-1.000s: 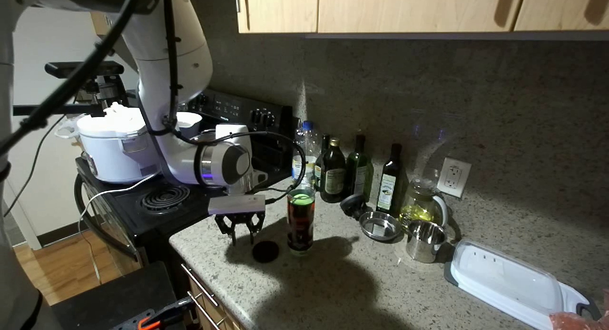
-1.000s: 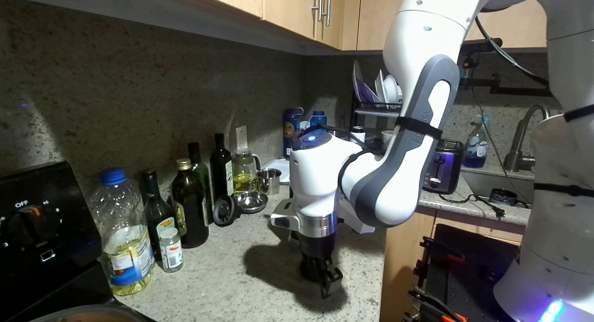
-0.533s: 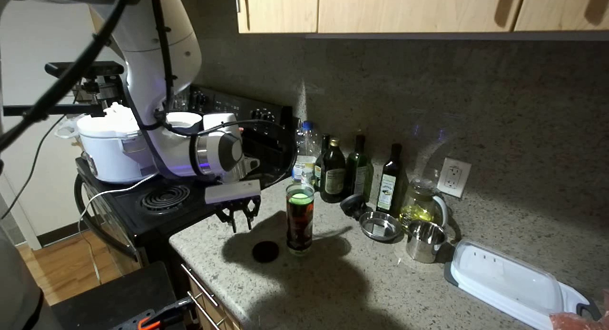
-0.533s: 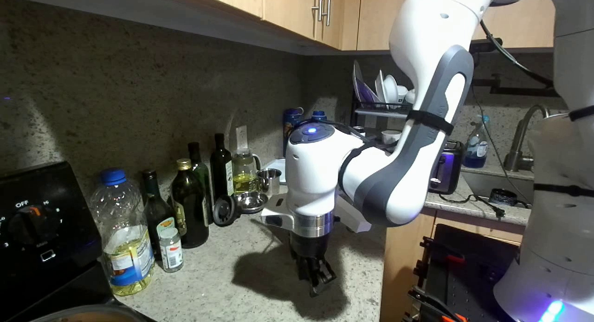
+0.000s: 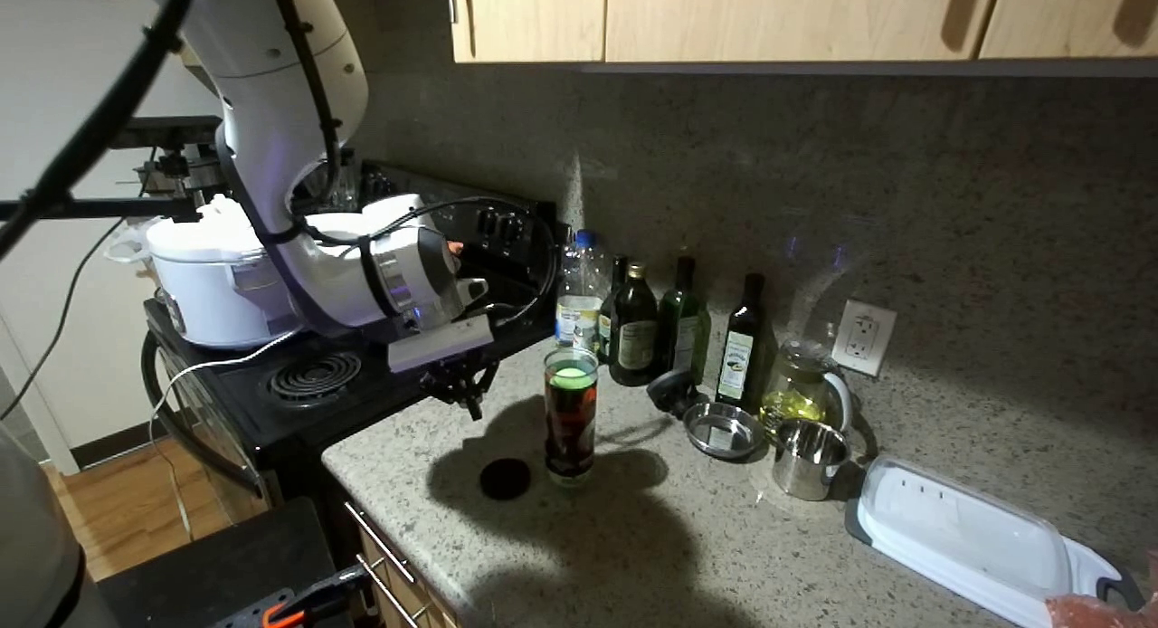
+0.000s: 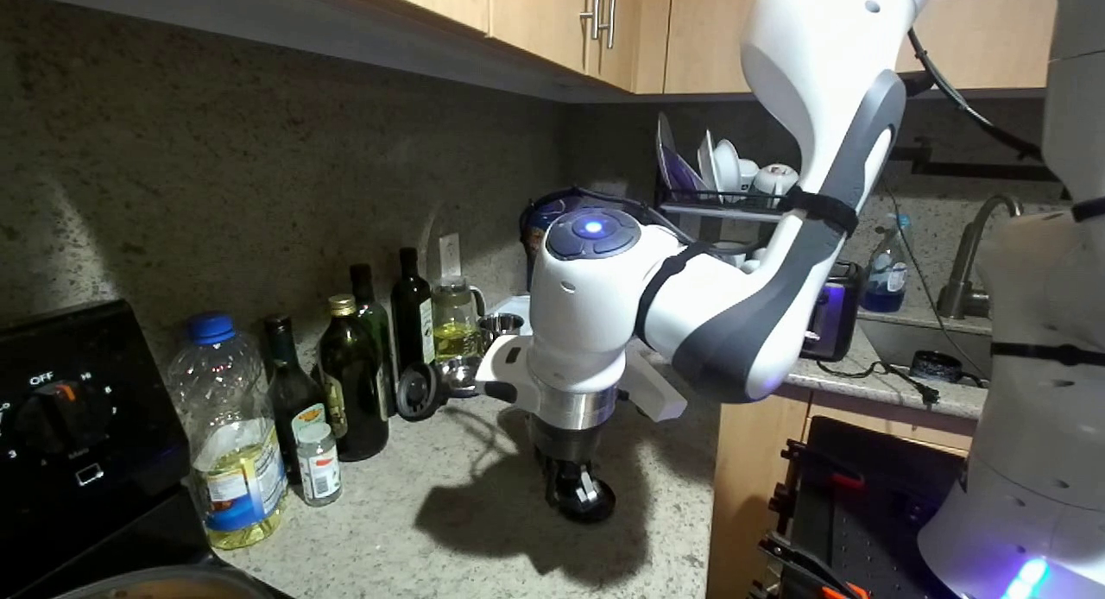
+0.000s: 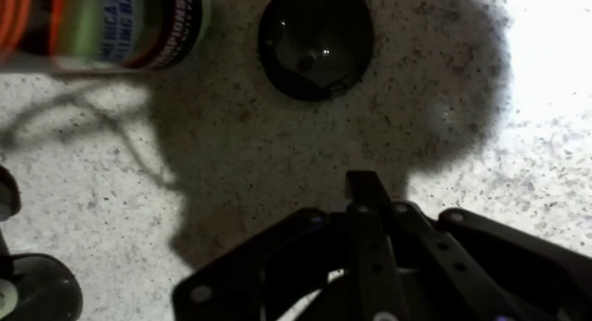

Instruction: Put the two tennis balls inside the container then place the black lid on top of the container

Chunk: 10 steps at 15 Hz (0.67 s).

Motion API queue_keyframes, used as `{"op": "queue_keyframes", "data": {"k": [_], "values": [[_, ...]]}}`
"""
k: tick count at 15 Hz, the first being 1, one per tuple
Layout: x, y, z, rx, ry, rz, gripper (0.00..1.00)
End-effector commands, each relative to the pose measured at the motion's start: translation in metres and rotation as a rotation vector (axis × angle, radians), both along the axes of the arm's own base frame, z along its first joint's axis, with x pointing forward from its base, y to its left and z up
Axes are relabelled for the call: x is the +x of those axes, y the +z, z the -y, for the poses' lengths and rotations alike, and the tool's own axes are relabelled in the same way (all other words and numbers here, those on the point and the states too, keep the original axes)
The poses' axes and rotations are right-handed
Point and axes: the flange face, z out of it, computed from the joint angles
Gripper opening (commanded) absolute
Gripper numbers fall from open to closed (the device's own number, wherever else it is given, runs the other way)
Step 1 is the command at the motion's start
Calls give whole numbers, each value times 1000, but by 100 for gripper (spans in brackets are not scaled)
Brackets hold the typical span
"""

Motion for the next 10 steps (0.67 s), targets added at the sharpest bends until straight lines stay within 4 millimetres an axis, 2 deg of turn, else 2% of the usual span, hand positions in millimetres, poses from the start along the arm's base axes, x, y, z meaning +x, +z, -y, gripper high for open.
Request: {"op": "queue_keyframes", "data": {"k": [1, 6, 10], "values": [[14, 4, 12, -91, -51, 64, 0], [26, 4, 30, -169, -100, 93, 0], [31, -4, 43, -190, -126, 73, 0]]}}
